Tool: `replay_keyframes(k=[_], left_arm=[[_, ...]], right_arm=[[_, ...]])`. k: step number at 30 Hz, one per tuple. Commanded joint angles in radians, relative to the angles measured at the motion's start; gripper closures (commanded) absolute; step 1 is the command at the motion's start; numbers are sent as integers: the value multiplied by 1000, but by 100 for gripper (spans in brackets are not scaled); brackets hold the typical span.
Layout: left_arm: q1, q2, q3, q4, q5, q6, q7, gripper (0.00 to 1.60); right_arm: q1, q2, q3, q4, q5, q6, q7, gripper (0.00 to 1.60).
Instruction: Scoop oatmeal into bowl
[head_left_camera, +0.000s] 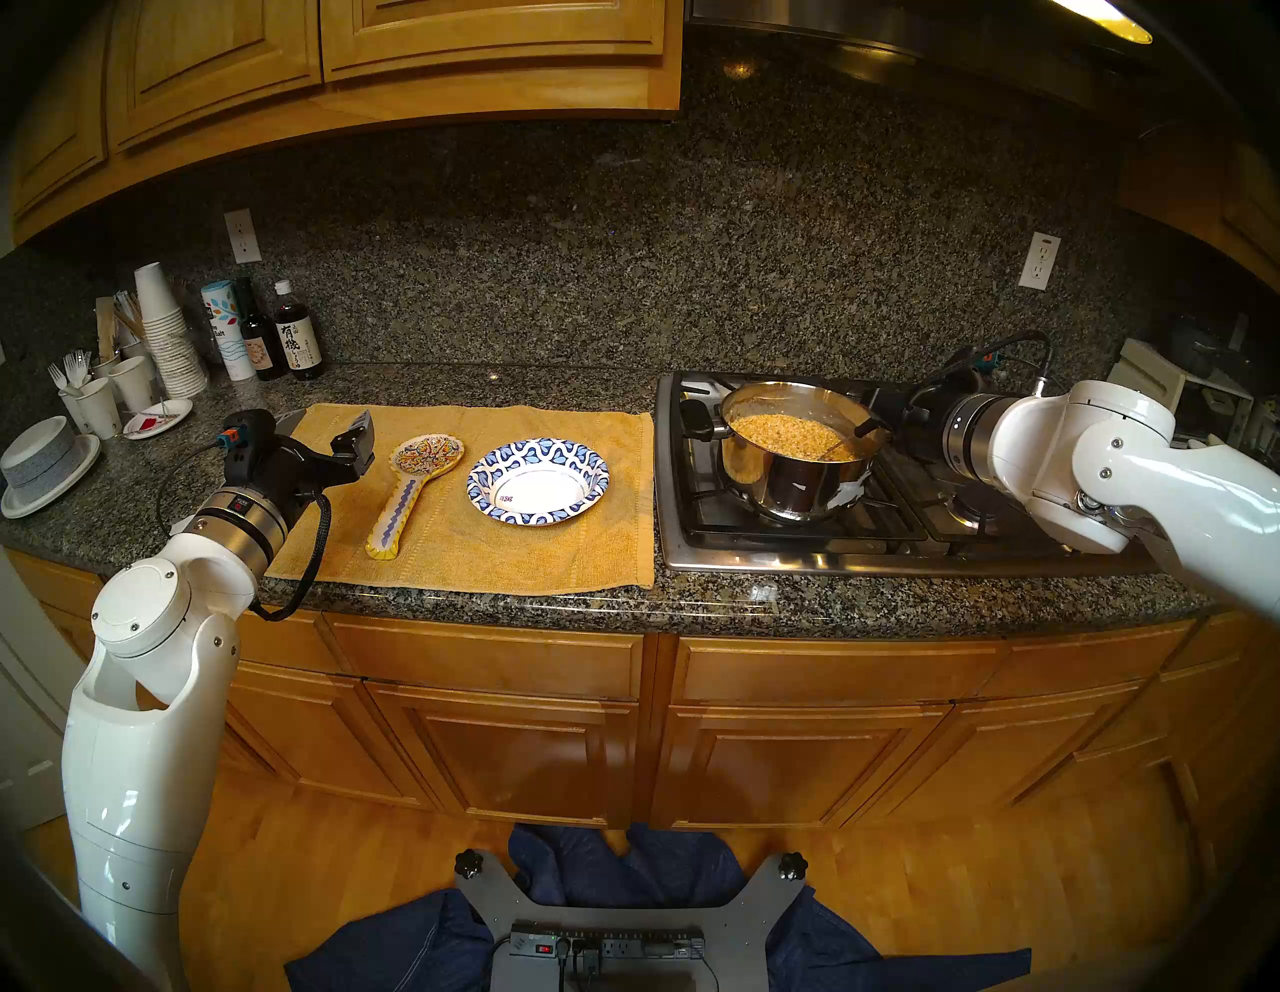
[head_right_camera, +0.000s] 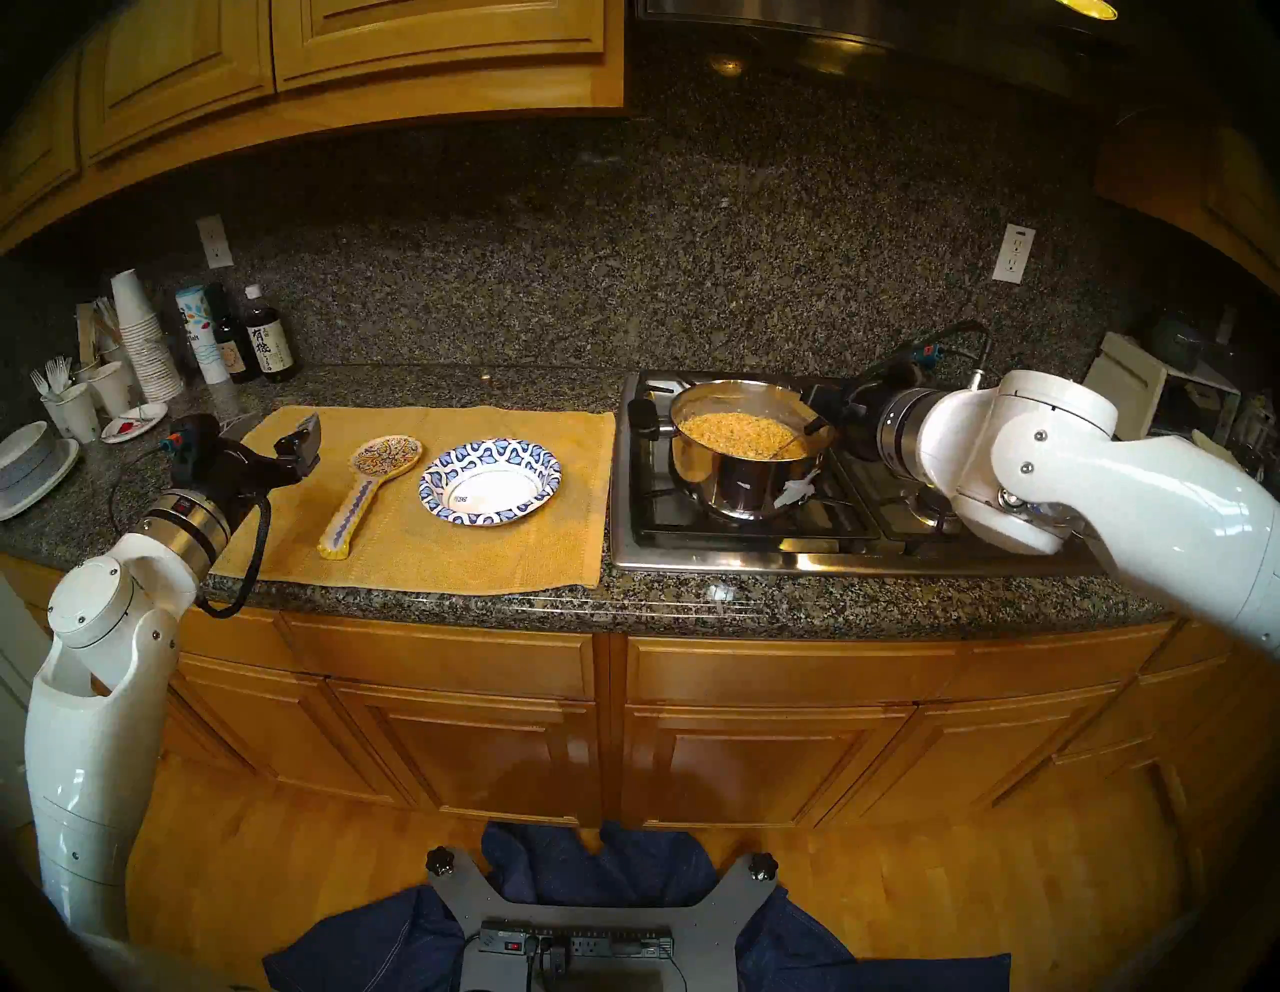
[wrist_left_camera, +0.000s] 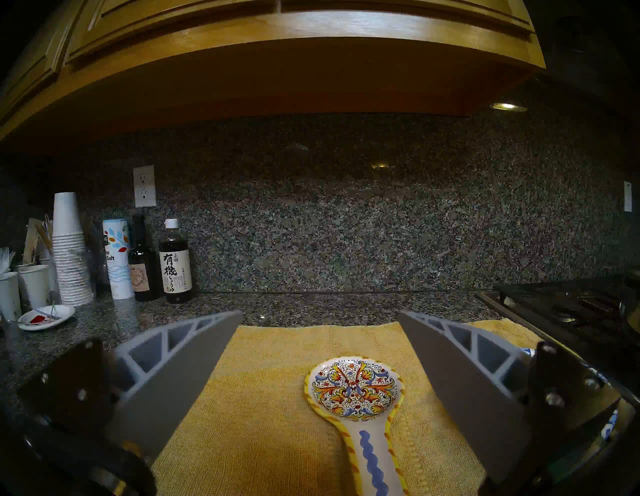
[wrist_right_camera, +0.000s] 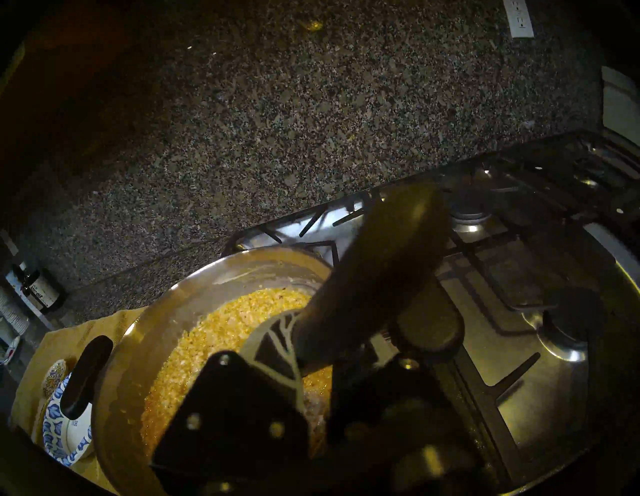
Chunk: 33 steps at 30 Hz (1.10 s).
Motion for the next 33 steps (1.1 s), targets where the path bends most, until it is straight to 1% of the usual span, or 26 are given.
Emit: replay_keyframes(k=[1,7,12,22,33], left_arm=[[-20,4,-10,-25,-3,-12,-1,0],[-20,4,-10,-25,-3,-12,-1,0],[-20,4,-10,-25,-3,-12,-1,0],[-20,4,-10,-25,-3,-12,-1,0],[-20,4,-10,-25,-3,-12,-1,0]], right_arm=[[38,-3,38,2,14,-2,15,160],[48,-26,46,-8,24,0,15,160],[59,-33,55,-13,30,3,8,160],[67,-48,61,9,40,10,1,160],[76,-65,70,43,78,16,0,160]])
